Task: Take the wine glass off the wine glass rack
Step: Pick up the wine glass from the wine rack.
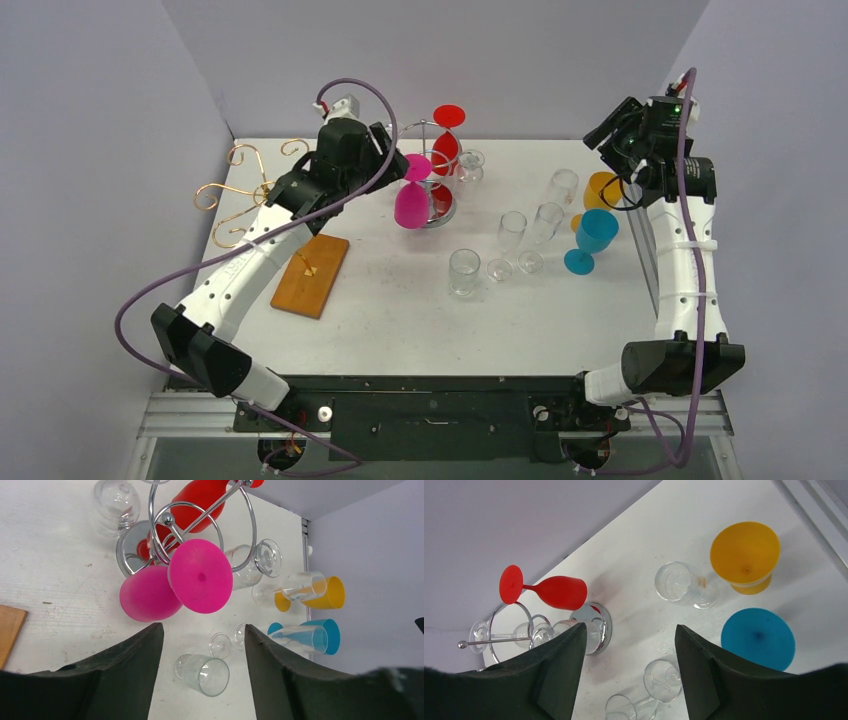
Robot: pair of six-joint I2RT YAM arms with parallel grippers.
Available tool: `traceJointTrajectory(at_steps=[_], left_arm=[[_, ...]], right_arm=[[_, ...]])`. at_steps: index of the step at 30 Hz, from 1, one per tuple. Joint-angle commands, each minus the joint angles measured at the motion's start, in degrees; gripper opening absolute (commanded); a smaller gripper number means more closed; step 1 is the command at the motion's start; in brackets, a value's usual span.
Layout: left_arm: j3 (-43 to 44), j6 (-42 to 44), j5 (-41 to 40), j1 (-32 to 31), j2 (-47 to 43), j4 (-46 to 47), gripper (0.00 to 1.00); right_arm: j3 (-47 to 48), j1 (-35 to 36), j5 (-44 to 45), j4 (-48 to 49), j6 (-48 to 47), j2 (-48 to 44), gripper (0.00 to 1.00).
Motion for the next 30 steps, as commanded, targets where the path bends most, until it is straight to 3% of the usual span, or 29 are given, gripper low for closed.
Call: traceJointTrajectory(at_steps=[1,7,13,19,30], left_arm=[[-1.1,-8.0,-3.3,-0.6,0.5,5.8,0.54],[-2.2,-13.4,-6.0,-2.1,2.5,7.7,0.41],[-3.5,-17.2,-10.7,-3.4,2.7,7.9,0.35],[-5.3,-19.3,-14.6,-4.1,1.6,7.8,0.35],[-6.3,-21.3,-13.7,-3.7,2.9,9.7,0.35]], right_arm=[[-1.8,-0.1,-4.7,6.3,1.7,-2.1,0.61],[-2.5,-0.2,-8.6,7.0,1.7,-2.9,0.61],[-3.1,-0.6,-10.6,7.0,1.5,-3.4,0.61],[-3.2,-0.7,-11.6,6.9,1.5,-4.0,0.61],[-3.1,-0.8,-12.2,6.6,1.4,-4.7,0.61]])
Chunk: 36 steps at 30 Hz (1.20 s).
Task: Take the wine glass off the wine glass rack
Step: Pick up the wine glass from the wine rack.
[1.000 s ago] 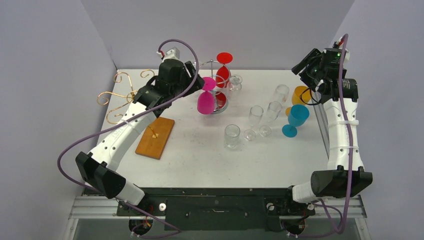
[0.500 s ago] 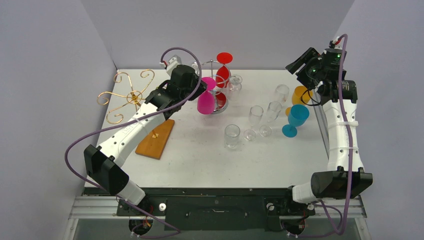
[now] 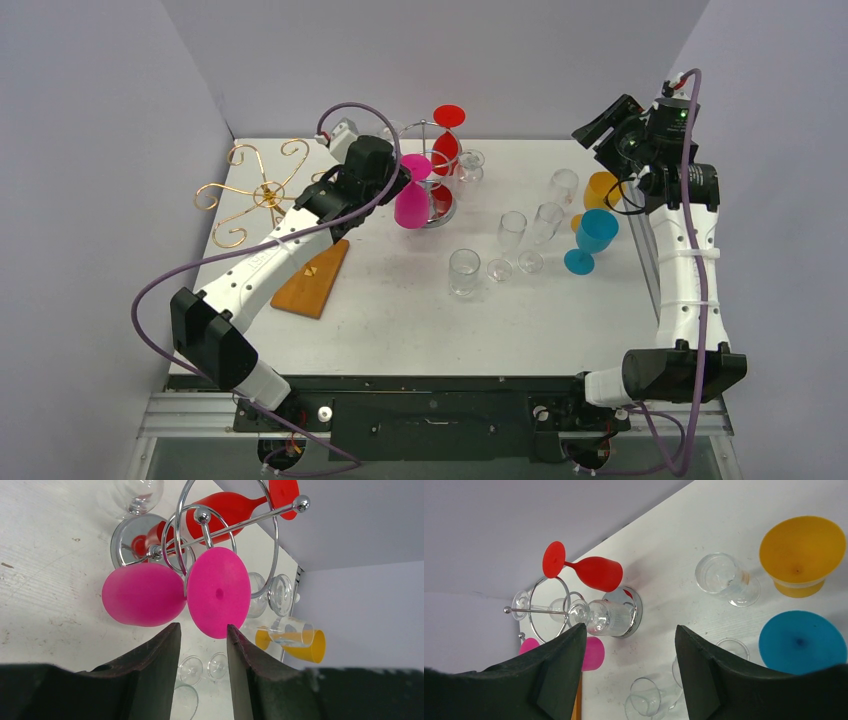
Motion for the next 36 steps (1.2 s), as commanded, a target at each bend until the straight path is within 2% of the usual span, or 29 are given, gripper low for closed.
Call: traceJointTrajectory(at_steps=[1,22,36], left_arm=[[-0.2,-1.2,-0.2,0.4,0.0,4.4,0.35],[-0.2,-3.9,3.9,2.6,3.2,6.6,0.31],[-0.6,-4.7,6.0,3.0,1.4,7.1,0.11]], right_arm=[[0.0,-0.3,-1.0,2.1,0.2,-2.2,0.61],[-0.9,-0.5,-0.8,2.3,-0.3,-2.4,0.61],[-0.9,-0.5,-1.2,2.4,-0.2,-2.3,0.61]])
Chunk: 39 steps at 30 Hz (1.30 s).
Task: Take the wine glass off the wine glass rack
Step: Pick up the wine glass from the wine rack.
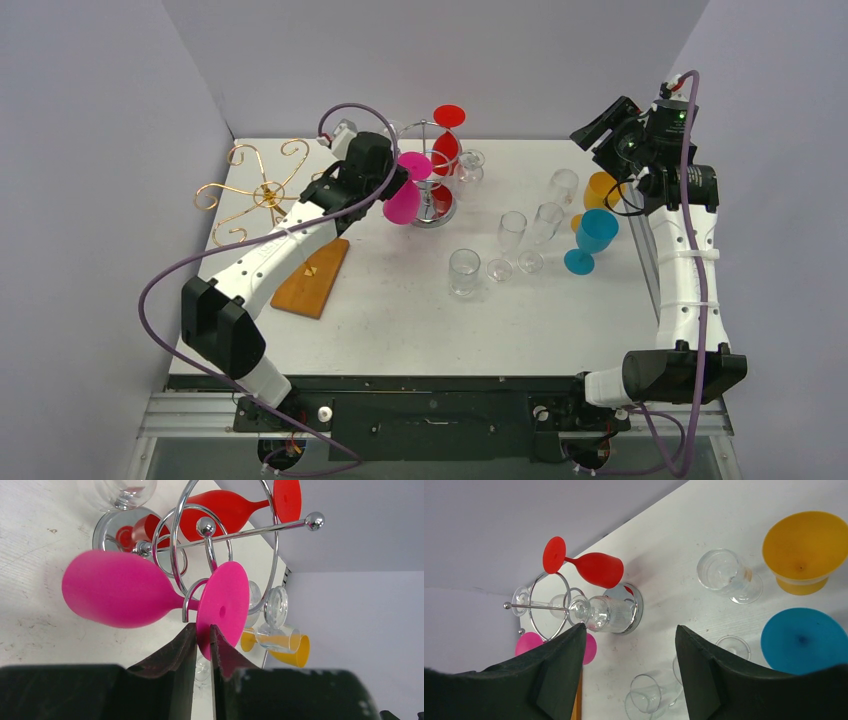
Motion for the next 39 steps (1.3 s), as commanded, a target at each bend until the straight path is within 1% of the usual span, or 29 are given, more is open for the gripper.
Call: traceJointTrajectory(at_steps=[1,6,10,33,39], left_arm=[[-0.4,-0.5,1.5,0.4,-2.1,3.4,0.1],[-1.8,-1.1,2.2,0.7,-4.0,4.0,0.03],[-2.9,-1.7,3.0,1.1,-5.1,4.5,0.0],[-7.9,-3.4,5.3,2.5,-12.4,6.8,0.0],[-9.3,-3.9,7.3,2.6,-14.6,6.9,0.0]], right_arm=[[-0.2,-0.5,-0.5,2.3,-0.1,-1.9,0.61],[-0.3,-0.5,-0.6,2.5,-0.1,-1.9,0.61],[-0.5,-0.5,-0.7,2.6,0.0,-1.9,0.61],[-1.3,-0.2,-0.3,3.0,-0.1,-2.7,0.61],[-1.0,-0.2,-0.2,2.7,-0.4,-2.9,0.61]])
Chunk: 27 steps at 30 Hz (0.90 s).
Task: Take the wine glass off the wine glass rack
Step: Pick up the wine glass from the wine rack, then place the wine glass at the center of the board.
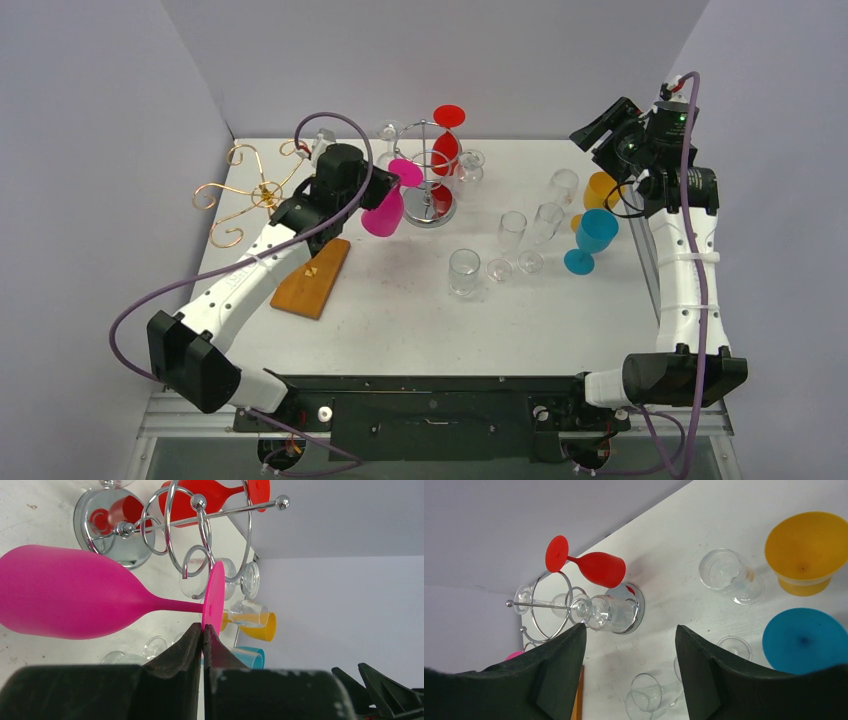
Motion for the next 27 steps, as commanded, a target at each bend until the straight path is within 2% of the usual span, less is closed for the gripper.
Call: traceJointTrajectory(at_steps=[1,13,27], left_arm=[[-0.9,-1.0,2.5,0.6,-4.6,3.5,0.0],[-5.2,-5.4,12.6,1.0,-9.2,7.1,0.0],[-5.2,-6.0,25.0,1.4,-7.1,14.6,0.0]], right_arm=[[0.1,-0.2,0.2,2.0,-0.7,-2.2,0.61],[-0.4,0.7,0.1,2.4,-1.7,-3.0,0.64],[-0.6,0.7,0.3,2.6,-1.2,-3.0,0.64]])
